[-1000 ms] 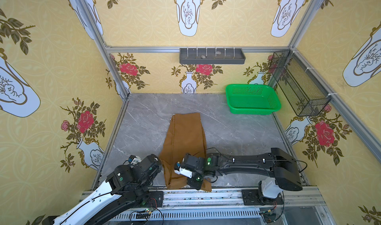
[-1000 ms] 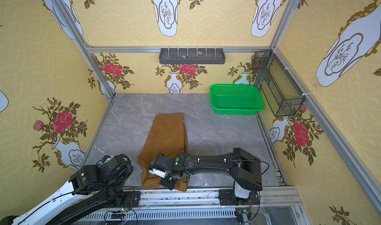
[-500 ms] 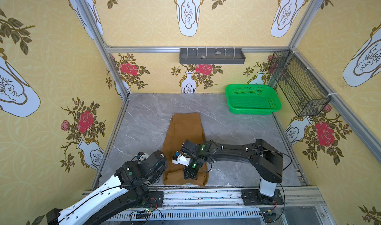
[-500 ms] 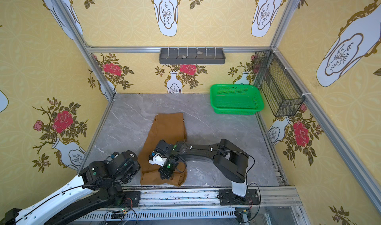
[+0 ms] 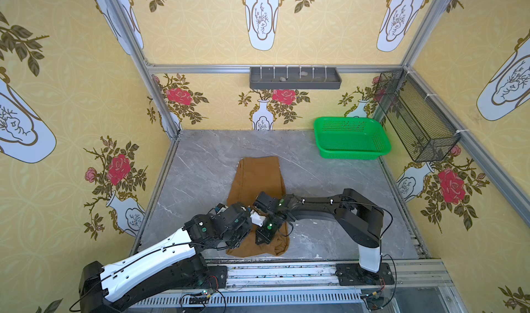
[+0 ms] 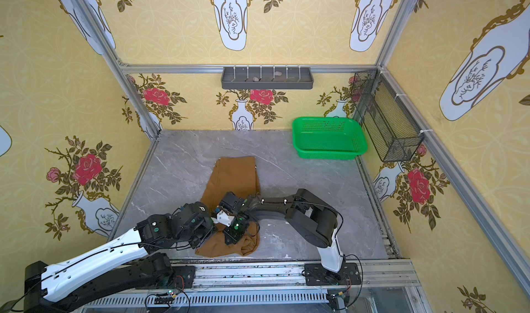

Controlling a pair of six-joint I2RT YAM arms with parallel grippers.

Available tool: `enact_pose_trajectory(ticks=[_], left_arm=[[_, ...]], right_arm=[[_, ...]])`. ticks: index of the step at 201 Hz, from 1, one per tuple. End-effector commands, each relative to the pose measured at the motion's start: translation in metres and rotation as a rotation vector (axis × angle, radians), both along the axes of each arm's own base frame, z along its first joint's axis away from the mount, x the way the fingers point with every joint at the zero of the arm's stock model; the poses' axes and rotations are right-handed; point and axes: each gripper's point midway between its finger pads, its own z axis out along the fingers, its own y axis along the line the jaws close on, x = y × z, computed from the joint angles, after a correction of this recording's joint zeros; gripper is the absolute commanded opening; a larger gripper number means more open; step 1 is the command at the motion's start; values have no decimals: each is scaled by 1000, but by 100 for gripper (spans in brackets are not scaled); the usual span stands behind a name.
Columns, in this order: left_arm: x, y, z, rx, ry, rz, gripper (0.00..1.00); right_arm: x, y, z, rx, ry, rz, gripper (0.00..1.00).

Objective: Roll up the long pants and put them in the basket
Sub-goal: Roll the long pant at the center of the board.

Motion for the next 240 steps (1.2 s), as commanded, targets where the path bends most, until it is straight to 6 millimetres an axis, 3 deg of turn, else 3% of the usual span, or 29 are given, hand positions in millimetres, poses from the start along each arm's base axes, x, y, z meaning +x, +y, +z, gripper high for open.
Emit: enact_pose_trajectory(ticks=[1, 65, 89, 121, 152, 190, 198, 200, 202, 203, 205, 224, 240], left_arm=[[0, -7, 0, -7, 1, -31, 0], [-13, 28, -54, 184, 105, 37, 0], [-20, 49, -73, 249, 152, 91, 0], [-27, 86, -82, 376, 168, 181, 0], [-23, 98, -101, 427, 180, 198, 0], [-28, 96, -126, 496, 270, 122, 0], [-30, 93, -130, 499, 285, 101, 0], [-30, 93, -131, 502, 290, 96, 0], [-31, 93, -132, 504, 295, 96, 0], [-31, 93, -133, 505, 297, 95, 0], [-32, 93, -133, 507, 302, 96, 0], [-33, 90, -140, 497, 311, 76, 0], [-34, 89, -142, 479, 308, 71, 0]], right_arm=[[17, 8, -10, 5, -63, -28, 0], [30, 7, -21, -25, -44, -39, 0], [35, 6, -22, -40, -42, -45, 0], [33, 4, -19, -46, -22, -44, 1], [27, -1, -11, -58, 12, -55, 20], [29, -27, -3, -158, -29, -128, 34], [32, -33, 2, -169, -51, -153, 45], [32, -34, 4, -171, -54, -159, 63], [32, -36, 5, -175, -54, -163, 87], [31, -37, 6, -175, -54, -164, 95], [31, -38, 8, -176, -57, -166, 100], [42, -60, 27, -217, -153, -222, 97], [64, -85, 46, -253, -300, -316, 97]])
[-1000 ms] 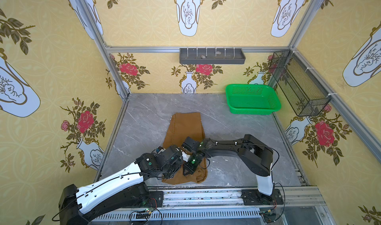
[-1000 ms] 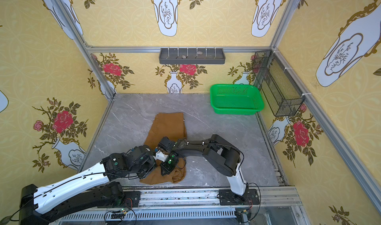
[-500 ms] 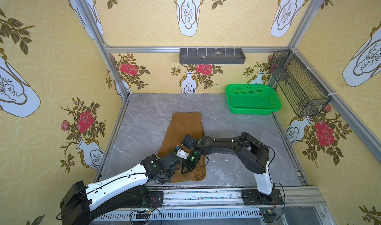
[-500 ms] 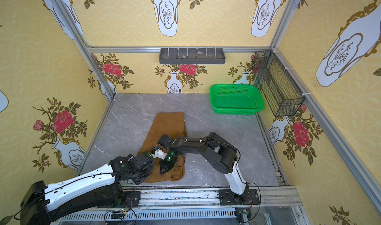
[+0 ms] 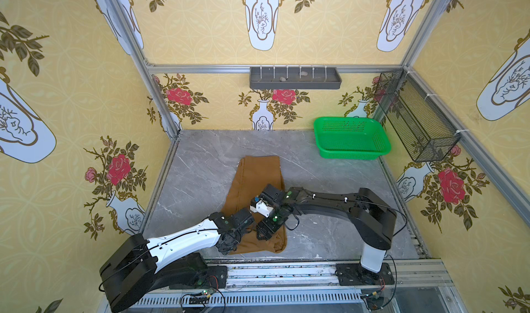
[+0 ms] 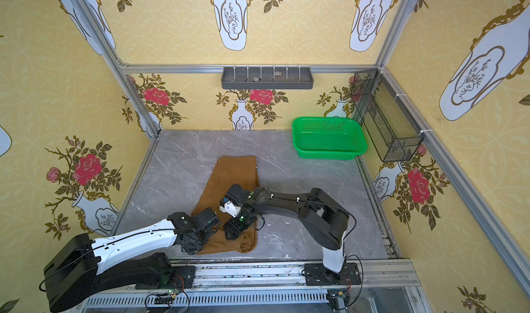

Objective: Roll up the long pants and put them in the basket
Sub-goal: Roll the long pant at the center of the board.

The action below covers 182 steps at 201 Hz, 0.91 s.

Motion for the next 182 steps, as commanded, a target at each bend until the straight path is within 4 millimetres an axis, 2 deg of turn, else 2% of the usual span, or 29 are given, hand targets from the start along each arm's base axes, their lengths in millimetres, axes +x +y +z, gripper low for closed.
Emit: enact_pose_trajectory(ticks=[1, 28, 45, 60, 72, 79, 93, 102, 124, 138, 158, 182], left_arm=[[-19, 9, -27, 11, 81, -34, 0], [-19, 8, -26, -19, 64, -34, 0], [-17, 5, -23, -28, 56, -46, 0], [-14, 2, -20, -35, 50, -54, 0], [-11, -3, -17, -50, 45, -63, 0], [-10, -5, -14, -51, 43, -65, 0], [-7, -7, -11, -49, 40, -72, 0], [-5, -9, -9, -51, 36, -81, 0], [-1, -13, -6, -52, 29, -92, 0], [0, -18, -6, -73, 28, -95, 0], [-2, -23, -11, -106, 36, -91, 0], [-7, -23, -17, -124, 50, -87, 0]], right_arm=[[28, -53, 14, -170, -187, -151, 97], [69, -102, 59, -240, -477, -315, 98], [81, -119, 93, -245, -606, -357, 98], [70, -112, 128, -207, -738, -308, 100], [47, -104, 149, -226, -880, -227, 100], [31, -103, 155, -256, -947, -185, 100], [-2, -108, 154, -346, -1050, -104, 100], [-27, -109, 147, -391, -1092, -54, 99], [-86, -101, 120, -443, -1188, 71, 98], [-117, -91, 94, -463, -1273, 192, 97], [-136, -78, 75, -396, -1298, 219, 98], [-141, -57, 68, -326, -1351, 291, 97]])
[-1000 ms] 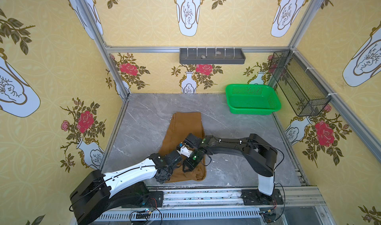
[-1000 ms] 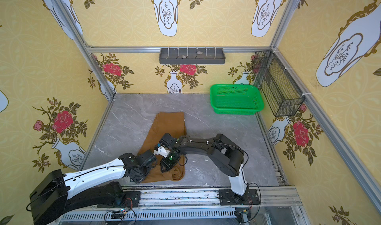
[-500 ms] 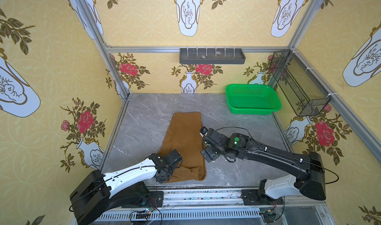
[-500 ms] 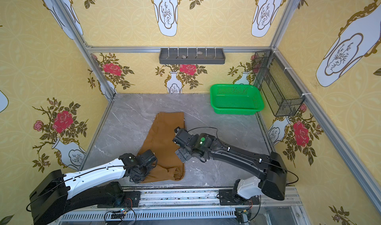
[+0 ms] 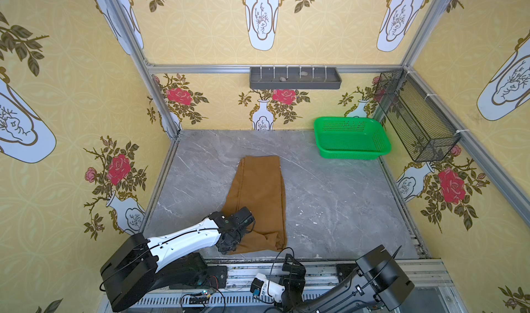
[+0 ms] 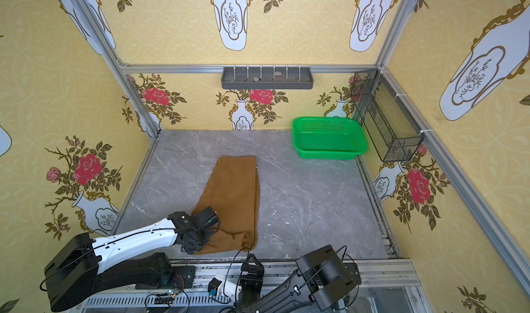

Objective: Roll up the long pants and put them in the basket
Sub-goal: Roll the long pant at the center of the board.

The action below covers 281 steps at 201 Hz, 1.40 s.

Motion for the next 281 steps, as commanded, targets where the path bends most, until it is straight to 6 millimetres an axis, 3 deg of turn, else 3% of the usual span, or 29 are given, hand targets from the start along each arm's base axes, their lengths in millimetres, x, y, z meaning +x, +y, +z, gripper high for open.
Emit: enact_pose_trajectory(ticks=[1, 47, 98, 158, 209, 227, 258, 281], left_arm=[[-9, -20, -19, -119, 49, -22, 0], [-9, -21, -21, -127, 48, -23, 0], [-8, -27, -21, -165, 42, -13, 0], [-9, -31, -20, -188, 44, -3, 0], [-14, -29, -25, -220, 46, 24, 0], [-16, -29, -25, -238, 44, 32, 0], [-13, -27, -13, -258, 7, 46, 0], [-8, -24, 4, -274, -44, 54, 0]], right_arm=[[2, 19, 6, 54, -88, 77, 98], [5, 55, -24, 48, -40, 198, 97], [37, 89, -54, 125, 53, 232, 97], [82, 92, -73, 139, 110, 219, 98], [99, 85, -103, 130, 188, 198, 100], [96, 81, -114, 121, 241, 184, 89], [90, 72, -129, 88, 367, 152, 51], [86, 66, -134, 77, 434, 121, 29]])
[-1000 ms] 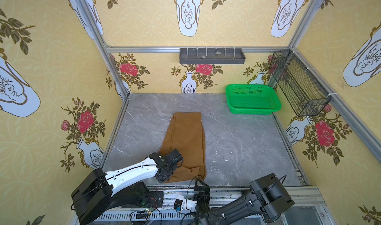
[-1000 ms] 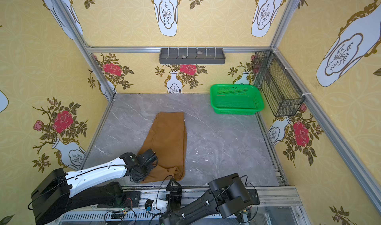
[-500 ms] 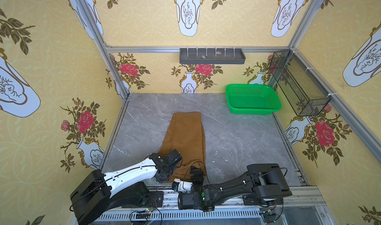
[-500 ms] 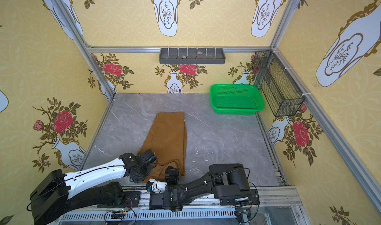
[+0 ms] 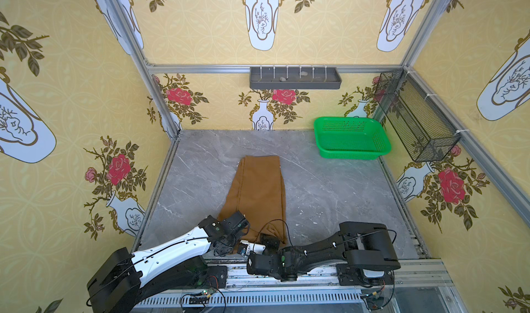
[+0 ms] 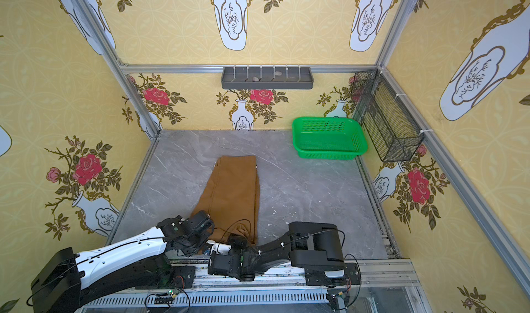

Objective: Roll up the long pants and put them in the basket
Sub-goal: Roll the long pant at the center of the board.

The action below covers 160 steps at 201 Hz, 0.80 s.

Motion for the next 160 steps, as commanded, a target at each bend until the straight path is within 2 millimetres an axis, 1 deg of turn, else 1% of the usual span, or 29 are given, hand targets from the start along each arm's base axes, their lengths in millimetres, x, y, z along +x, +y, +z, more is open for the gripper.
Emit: enact_pose_trajectory(ticks=[1, 11, 14, 20, 50, 66, 85, 127, 148, 160], left_arm=[[-7, -23, 3, -150, 33, -7, 0], [-5, -21, 14, -155, 6, -2, 0], [-4, -20, 17, -157, -4, -2, 0], [-2, -19, 23, -160, -22, -1, 2], [3, -5, 58, -154, -104, 18, 6], [4, 0, 74, -155, -135, 21, 7], [4, 3, 88, -164, -155, 25, 8], [5, 5, 111, -193, -191, 30, 8], [6, 8, 121, -189, -208, 27, 9], [6, 9, 124, -185, -211, 22, 9]], right_arm=[[-19, -28, -33, -147, 180, 10, 28], [-22, -33, -36, -165, 207, 8, 18], [-24, -34, -36, -168, 217, 5, 13], [-26, -36, -38, -175, 240, 1, 0], [-35, -41, -38, -185, 326, -1, 0], [-39, -38, -32, -170, 395, 9, 0], [-44, -33, -23, -157, 503, 15, 0], [-65, -19, 3, -121, 794, 44, 1], [-75, -11, 22, -83, 957, 66, 0], [-75, -8, 34, -54, 1031, 69, 0]])
